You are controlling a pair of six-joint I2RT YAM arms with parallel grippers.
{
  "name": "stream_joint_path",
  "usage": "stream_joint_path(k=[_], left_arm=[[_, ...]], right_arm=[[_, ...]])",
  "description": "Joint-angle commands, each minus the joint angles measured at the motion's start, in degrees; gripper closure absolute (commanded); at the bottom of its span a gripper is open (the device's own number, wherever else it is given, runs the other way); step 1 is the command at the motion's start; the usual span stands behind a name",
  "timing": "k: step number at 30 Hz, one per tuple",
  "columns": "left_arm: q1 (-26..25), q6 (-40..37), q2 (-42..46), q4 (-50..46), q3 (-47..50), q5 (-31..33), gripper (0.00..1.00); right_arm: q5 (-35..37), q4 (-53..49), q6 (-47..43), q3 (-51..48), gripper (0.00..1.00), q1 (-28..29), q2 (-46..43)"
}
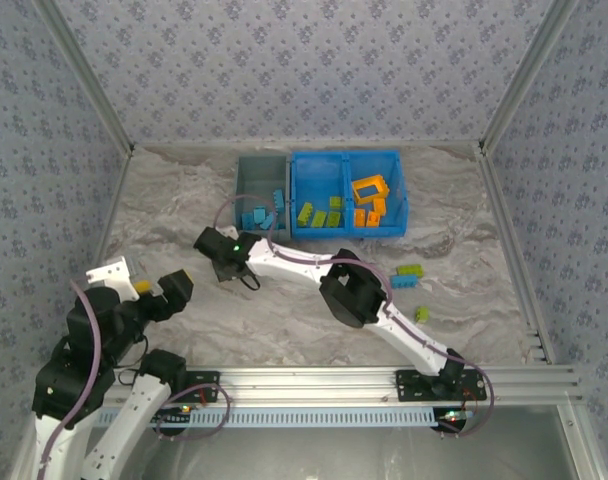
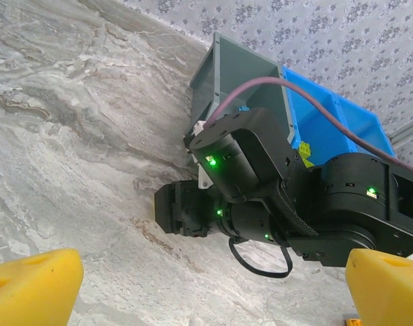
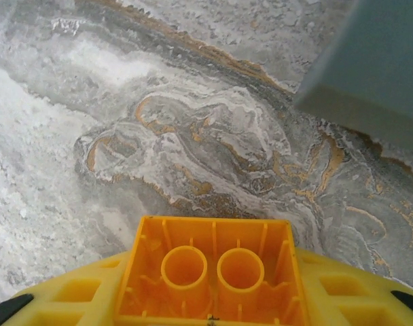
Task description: Sort the legos into containers by color
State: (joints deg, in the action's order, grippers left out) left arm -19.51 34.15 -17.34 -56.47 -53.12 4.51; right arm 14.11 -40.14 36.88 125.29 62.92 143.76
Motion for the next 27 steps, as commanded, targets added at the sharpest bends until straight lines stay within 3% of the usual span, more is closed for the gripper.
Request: stream_joint_path(k=[1,9,15,17,21,23,27], left_arm=[[-0.06,-0.45,-0.79,2.88,0.06,-3.76,0.01],[-0.09,-3.04,-7.96,7.41,-3.04,-12.21,0.02],[-2.8,-0.48,-15.88,16.61,-1.52,-14.95,0.01],[-8.75,-0.29,-18.47,20.87,-1.12,-10.5,0.01],[-27.56,-2.94,-27.58,27.2,-2.87,4.47,0.01],[-34.91,-4.31,-33.9,29.82,-5.17,9.08,0.01],[-43.94,-5.98,-45.36,33.89,-9.86,14.13,0.01]], right_arm=[[1.74,0.15,0.17,-3.61,0.55,0.87,-6.22],[6.62,5.44,0.75,-28.96,0.55,0.71,-33.35],[9.05,1.96,2.03,-45.97,0.53,-6.35,-52.5],[9.23,1.04,2.05,-50.22,0.53,-10.4,-56.96],[8.05,0.33,1.09,-55.93,0.53,-20.05,-61.47],[7.66,-0.04,0.89,-56.48,0.53,-24.26,-61.37],[6.49,1.31,4.43,-56.48,0.53,-30.68,-59.54]])
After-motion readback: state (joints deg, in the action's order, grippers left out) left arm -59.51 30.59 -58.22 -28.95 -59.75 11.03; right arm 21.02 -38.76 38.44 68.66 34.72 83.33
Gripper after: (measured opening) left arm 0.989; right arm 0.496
